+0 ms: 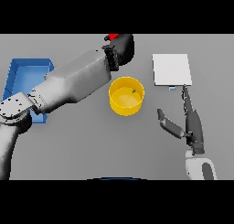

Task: Pick up the red beaker and tilt it to pour out 1 green nut into yellow bowl. Pick up the yellow bowl and place it on the metallic measuring scale.

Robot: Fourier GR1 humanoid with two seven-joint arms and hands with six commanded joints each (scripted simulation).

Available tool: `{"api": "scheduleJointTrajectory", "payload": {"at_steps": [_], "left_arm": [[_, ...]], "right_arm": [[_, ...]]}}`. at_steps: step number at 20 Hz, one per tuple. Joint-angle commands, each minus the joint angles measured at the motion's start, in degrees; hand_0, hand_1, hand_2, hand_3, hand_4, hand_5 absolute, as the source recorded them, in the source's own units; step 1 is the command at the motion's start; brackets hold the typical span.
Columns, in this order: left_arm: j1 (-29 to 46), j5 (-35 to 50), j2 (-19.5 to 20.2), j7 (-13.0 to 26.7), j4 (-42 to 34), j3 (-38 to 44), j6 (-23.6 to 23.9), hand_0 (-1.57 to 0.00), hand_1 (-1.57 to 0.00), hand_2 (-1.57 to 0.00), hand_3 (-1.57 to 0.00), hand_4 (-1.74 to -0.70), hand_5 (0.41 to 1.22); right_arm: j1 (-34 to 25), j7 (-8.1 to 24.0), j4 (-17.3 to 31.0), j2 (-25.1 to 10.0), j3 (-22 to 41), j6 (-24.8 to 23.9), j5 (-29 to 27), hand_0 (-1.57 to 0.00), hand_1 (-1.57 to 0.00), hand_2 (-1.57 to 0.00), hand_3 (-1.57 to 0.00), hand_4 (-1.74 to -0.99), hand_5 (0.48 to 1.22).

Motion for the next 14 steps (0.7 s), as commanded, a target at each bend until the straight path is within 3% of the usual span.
{"api": "scheduleJointTrajectory", "payload": {"at_steps": [1, 2, 4, 6, 9, 12, 14], "left_arm": [[-1.6, 0.5, 0.7, -0.2, 1.0, 0.9, 1.1, -1.57, -1.57, -1.57, -1.49, -1.73, 1.221], [-3.4, 1.0, 1.7, -0.2, 1.8, 1.7, 1.3, -1.57, -1.57, -1.4, -1.51, -1.68, 1.221], [-6.7, 3.4, 3.4, -1.4, 4.0, 4.5, 2.7, -1.57, -1.57, -1.46, -1.04, -1.7, 1.221], [-9.7, 5.6, 4.9, -0.9, 7.4, 7.2, 3.7, -1.57, -1.57, -1.5, -1.23, -1.7, 1.221], [-12.0, 11.9, 5.9, 2.1, 14.0, 13.8, 3.6, -1.57, -1.57, -1.53, -1.4, -1.72, 1.221], [-11.1, 21.9, 9.3, 8.2, 20.5, 23.5, 5.5, -1.57, -1.57, -1.55, -1.36, -1.73, 1.221], [-9.1, 28.8, 12.3, 9.3, 22.7, 29.2, 8.1, -1.57, -1.57, -1.56, -1.37, -1.73, 1.221]], "right_arm": [[-0.2, 0.2, -0.5, -0.1, 0.0, 0.0, 0.0, 0.0, 0.0, 0.0, 0.0, -1.203, 0.592], [-0.6, 0.6, 0.0, 0.0, -0.1, -0.3, 0.1, 0.0, 0.0, 0.0, 0.0, -1.201, 0.592], [-1.5, 1.3, 0.4, 0.0, -0.5, 0.0, -0.6, 0.0, 0.0, 0.0, 0.0, -1.186, 0.596], [-1.3, 0.9, 0.4, -0.2, -0.6, 0.8, -1.6, 0.0, 0.0, 0.0, 0.0, -1.181, 0.593], [-1.9, 0.7, 0.9, 0.6, -0.7, 1.6, -3.2, 0.0, 0.0, 0.0, 0.0, -1.193, 0.597], [-1.6, -0.2, 1.4, 0.2, -1.0, 1.9, -3.5, 0.0, 0.0, 0.0, 0.0, -1.209, 0.593], [-1.9, -0.6, 1.8, -0.3, -1.3, 2.8, -4.4, 0.0, 0.0, 0.0, 0.0, -1.224, 0.592]]}}
